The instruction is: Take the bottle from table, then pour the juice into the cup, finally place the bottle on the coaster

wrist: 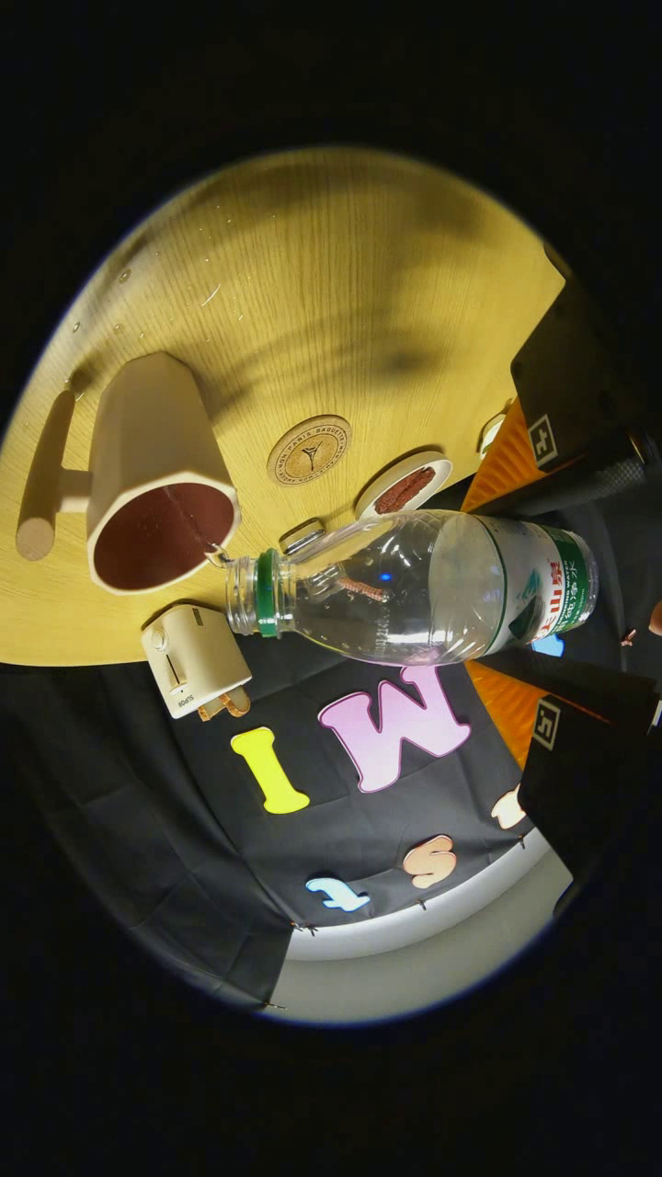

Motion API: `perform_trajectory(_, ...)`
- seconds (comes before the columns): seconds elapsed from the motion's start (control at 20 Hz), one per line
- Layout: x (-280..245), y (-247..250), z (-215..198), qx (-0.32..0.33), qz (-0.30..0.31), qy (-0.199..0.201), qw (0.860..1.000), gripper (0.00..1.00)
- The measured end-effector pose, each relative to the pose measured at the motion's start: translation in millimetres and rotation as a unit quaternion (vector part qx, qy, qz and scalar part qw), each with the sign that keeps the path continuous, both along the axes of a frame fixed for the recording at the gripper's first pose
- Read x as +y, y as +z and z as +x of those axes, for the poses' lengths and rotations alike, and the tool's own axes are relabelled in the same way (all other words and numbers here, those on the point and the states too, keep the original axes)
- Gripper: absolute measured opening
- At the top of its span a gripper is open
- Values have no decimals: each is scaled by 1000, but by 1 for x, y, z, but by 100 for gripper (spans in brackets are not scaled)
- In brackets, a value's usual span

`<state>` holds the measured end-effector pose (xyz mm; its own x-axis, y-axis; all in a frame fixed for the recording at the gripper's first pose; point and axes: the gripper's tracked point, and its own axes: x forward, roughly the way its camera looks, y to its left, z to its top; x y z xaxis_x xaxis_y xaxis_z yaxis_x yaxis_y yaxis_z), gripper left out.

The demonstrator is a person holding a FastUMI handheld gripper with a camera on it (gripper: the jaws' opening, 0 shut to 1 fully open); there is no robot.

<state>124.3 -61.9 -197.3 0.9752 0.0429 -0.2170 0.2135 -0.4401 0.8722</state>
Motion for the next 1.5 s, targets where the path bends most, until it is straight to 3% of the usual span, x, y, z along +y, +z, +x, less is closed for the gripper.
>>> perform_trajectory(0.2,-8,6,2,-4,18,-17,1000,76)
perform_trajectory(0.45,-26,20,8,-22,47,-72,996,76)
perform_trajectory(0.95,-21,36,17,-25,87,-112,990,75)
perform_trajectory(1.5,-33,42,26,-32,68,-169,983,76)
